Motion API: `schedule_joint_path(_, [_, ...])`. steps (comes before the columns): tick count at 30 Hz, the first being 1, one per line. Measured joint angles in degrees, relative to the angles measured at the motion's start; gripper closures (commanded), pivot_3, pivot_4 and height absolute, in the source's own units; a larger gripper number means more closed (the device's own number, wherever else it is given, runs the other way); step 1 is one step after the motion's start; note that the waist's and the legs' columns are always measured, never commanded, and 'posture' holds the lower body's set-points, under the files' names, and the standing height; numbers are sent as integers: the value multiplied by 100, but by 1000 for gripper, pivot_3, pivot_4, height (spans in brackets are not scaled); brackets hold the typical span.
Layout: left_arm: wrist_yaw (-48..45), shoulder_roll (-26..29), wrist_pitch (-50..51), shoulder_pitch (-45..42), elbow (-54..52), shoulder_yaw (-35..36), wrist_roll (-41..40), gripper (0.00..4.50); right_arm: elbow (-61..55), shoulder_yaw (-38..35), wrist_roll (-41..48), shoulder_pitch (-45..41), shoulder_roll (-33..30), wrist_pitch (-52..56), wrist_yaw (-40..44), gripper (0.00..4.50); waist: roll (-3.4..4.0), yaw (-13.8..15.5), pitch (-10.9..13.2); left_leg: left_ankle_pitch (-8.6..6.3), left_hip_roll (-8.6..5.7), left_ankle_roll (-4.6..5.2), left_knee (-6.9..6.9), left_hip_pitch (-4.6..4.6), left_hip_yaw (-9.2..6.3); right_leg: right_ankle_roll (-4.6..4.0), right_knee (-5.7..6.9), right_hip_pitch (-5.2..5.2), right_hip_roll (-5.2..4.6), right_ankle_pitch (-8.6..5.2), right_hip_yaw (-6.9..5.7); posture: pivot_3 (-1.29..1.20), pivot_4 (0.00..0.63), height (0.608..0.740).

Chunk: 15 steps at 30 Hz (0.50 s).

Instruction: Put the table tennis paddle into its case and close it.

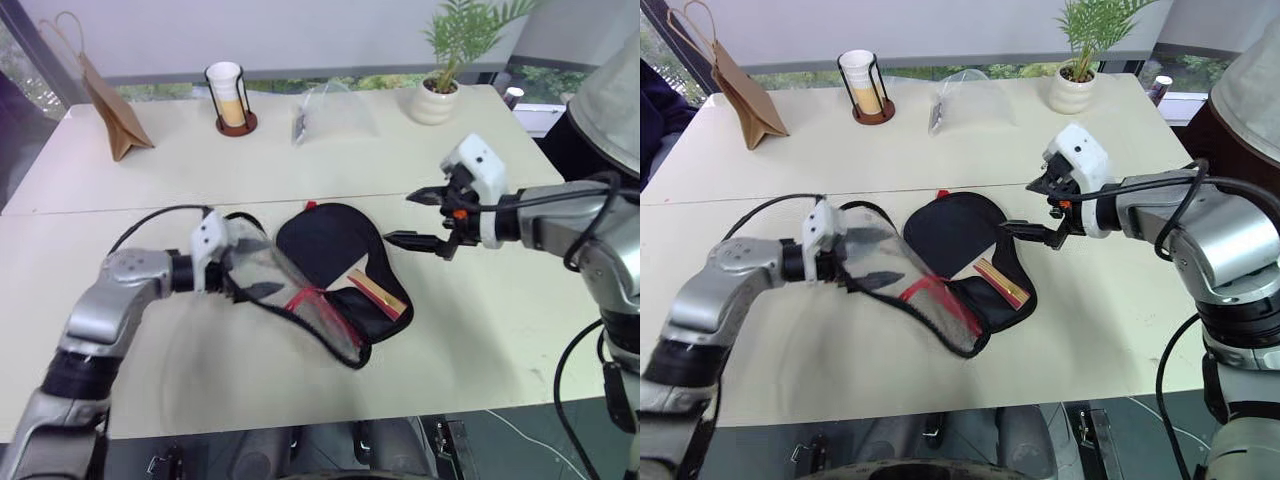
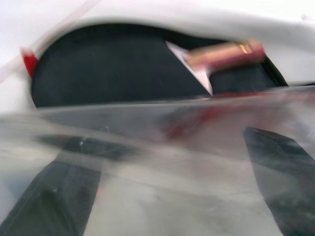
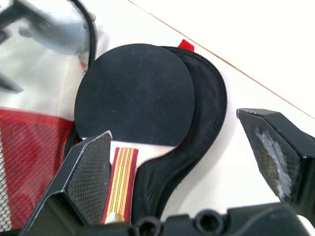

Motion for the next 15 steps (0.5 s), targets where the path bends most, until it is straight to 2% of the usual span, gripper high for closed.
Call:
schedule_joint_path(6, [416, -1228, -899, -1284, 2139, -733, 935, 0, -143, -279, 23, 11, -119, 180, -123, 57, -11, -18, 0, -1, -4, 6, 7, -1, 2, 20, 11, -1, 2, 11, -1, 0, 150, 734])
schedule_joint_path(11, [451, -1705, -1542, -1876, 3261, -1060, 1445, 0, -269, -490, 48, 50, -241, 327, -191, 57, -12, -37, 1, -2, -1, 7, 5, 0, 4, 20, 23, -10, 2, 11, -1, 0, 150, 734])
schedule_joint_path(15, [202, -1744, -1848, -1999, 3494, -1167, 1608, 0, -355, -598, 56, 218, -320, 386, -230, 57, -12, -26, 1, -2, 0, 7, 6, 0, 2, 20, 24, -9, 2, 10, 0, 0, 150, 734])
